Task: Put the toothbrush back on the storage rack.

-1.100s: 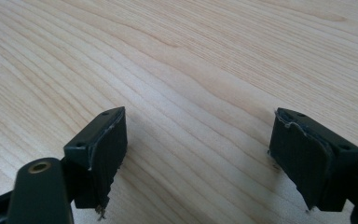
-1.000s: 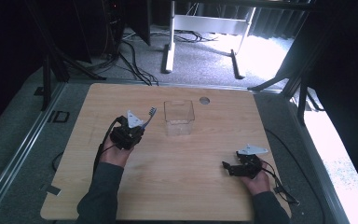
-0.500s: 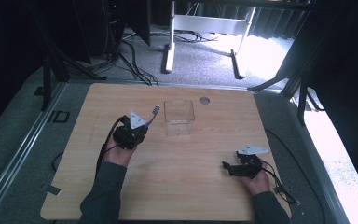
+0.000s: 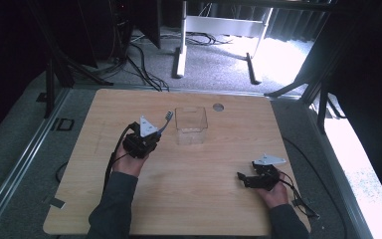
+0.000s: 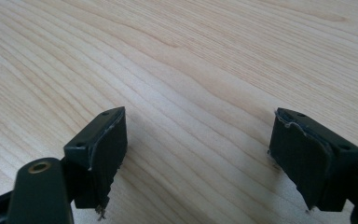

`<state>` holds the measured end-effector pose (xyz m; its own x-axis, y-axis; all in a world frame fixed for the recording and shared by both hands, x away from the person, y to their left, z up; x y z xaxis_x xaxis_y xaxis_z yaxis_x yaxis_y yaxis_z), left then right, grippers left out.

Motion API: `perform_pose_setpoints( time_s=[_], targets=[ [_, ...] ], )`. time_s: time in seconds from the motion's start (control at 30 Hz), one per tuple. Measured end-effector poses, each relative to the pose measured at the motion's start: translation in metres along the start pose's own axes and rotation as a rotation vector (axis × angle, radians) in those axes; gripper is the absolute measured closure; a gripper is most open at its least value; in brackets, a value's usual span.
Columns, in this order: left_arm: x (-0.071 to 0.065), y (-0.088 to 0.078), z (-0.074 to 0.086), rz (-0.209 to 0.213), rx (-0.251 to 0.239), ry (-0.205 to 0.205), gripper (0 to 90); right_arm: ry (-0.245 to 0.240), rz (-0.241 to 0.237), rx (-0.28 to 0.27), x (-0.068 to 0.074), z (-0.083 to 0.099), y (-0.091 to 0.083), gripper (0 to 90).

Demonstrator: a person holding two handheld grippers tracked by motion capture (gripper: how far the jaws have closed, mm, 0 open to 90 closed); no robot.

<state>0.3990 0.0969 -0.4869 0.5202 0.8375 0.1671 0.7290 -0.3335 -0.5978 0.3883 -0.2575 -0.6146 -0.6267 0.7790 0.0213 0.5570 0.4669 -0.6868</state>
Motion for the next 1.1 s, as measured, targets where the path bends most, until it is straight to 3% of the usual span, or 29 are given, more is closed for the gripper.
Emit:
perform_pose_setpoints(
  time_s=[1.1],
  targets=[
    [-0.010, 0.002, -0.023, 0.064, -0.103, -0.029, 82.7, -0.003, 0.000, 0.000, 0.000, 0.000, 0.000, 18.7]
  ],
)
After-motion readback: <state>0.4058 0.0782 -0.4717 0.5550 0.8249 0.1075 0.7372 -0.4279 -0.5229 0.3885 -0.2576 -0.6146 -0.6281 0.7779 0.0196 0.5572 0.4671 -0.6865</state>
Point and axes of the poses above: each handheld gripper's, and its own axes: y roughly forward along the jaws, z roughly out of its underside, x roughly to its left, the point moved 8 cm from there along y, roughly forward along the jaws, and after that the axes turned 2 degrees about -z, right-handed, at the moved point
